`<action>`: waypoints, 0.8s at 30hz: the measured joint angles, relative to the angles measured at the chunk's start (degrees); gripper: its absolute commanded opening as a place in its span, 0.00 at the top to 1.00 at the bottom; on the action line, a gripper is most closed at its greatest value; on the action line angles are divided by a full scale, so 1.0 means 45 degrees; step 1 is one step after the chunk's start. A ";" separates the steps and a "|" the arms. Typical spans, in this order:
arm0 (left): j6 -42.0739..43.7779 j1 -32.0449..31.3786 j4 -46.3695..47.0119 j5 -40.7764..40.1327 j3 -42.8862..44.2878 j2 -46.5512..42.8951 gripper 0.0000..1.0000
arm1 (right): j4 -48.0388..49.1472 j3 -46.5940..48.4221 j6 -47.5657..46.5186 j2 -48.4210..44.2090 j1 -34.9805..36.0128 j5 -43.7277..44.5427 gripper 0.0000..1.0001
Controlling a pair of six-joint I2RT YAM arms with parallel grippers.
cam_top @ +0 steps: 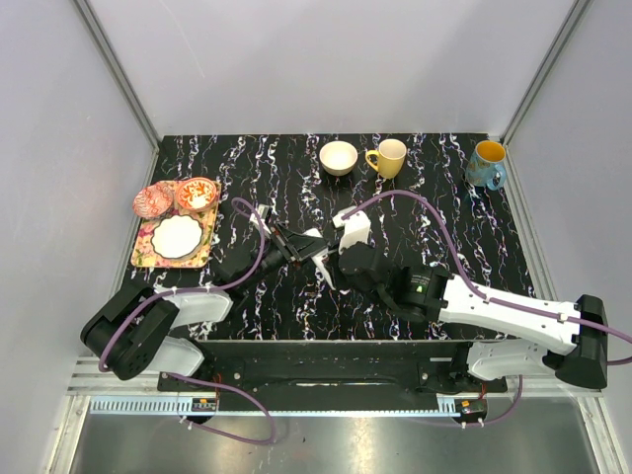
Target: Load the batteries into the remote control
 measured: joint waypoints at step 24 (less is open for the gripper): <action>-0.0287 -0.0238 0.0189 -0.0029 0.0000 0.0005 1.00 | 0.0860 -0.0316 -0.0287 -0.0345 0.0000 0.0457 1.00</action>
